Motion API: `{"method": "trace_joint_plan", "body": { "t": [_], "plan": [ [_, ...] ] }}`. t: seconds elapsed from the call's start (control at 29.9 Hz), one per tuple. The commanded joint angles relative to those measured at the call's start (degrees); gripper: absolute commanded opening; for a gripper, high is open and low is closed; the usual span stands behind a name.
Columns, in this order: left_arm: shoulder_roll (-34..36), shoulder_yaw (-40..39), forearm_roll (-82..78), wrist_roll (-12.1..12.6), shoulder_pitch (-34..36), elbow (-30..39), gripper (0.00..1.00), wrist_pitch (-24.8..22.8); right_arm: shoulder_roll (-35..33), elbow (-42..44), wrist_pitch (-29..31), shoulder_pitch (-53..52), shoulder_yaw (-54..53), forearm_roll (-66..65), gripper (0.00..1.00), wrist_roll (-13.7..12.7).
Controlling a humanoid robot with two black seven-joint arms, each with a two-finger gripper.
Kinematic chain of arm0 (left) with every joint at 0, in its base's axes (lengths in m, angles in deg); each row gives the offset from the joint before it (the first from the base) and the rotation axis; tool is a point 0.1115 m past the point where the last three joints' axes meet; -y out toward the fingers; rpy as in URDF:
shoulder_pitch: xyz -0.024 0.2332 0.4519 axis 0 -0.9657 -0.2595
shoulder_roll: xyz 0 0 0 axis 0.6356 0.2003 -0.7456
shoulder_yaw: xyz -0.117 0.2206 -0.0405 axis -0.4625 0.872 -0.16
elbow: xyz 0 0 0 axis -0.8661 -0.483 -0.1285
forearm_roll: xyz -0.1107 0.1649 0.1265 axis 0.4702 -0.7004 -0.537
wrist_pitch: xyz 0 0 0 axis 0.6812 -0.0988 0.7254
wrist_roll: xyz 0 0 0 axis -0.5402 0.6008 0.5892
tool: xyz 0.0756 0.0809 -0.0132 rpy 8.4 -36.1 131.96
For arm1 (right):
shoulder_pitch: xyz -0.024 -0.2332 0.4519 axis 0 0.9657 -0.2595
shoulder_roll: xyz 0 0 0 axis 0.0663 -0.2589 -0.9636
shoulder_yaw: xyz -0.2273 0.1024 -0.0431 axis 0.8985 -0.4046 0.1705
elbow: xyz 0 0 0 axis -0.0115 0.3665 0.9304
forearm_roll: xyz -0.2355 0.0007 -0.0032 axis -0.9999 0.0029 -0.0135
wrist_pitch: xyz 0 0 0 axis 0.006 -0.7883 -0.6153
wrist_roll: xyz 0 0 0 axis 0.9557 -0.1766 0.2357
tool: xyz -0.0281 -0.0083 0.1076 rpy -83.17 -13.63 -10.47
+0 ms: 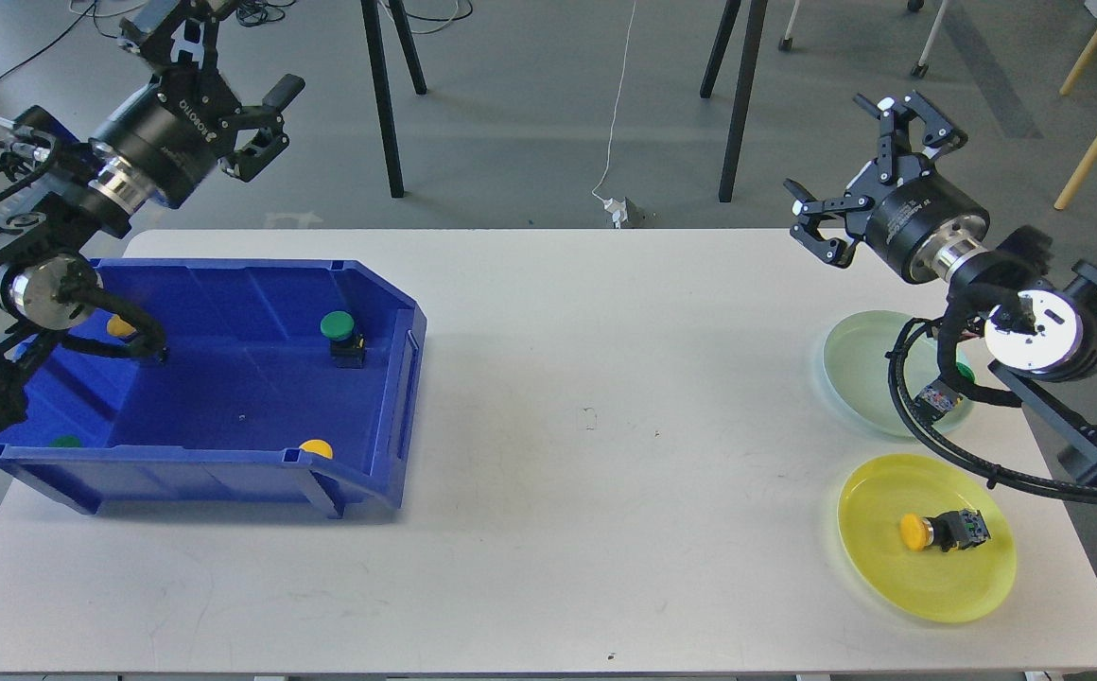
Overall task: Pass button and place on color plate
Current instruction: 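Carry the green button with the right gripper onto the pale green plate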
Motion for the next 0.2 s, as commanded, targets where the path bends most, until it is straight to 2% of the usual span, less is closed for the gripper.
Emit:
{"method": "trace_joint_plan", "body": {
  "t": [0.0,0.17],
  "plan": [
    [-0.9,-0.9,0.8,0.0,-1.4,-2.1,0.99,0.0,-0.2,1.8,12.3,-1.0,2.3,0.0,0.98,1.8],
    [-0.9,-0.7,0.4,0.0,-1.4,-2.3,0.99,0.0,0.2,3.1,13.0,-0.9,1.4,0.1,0.98,2.3]
  ]
}}
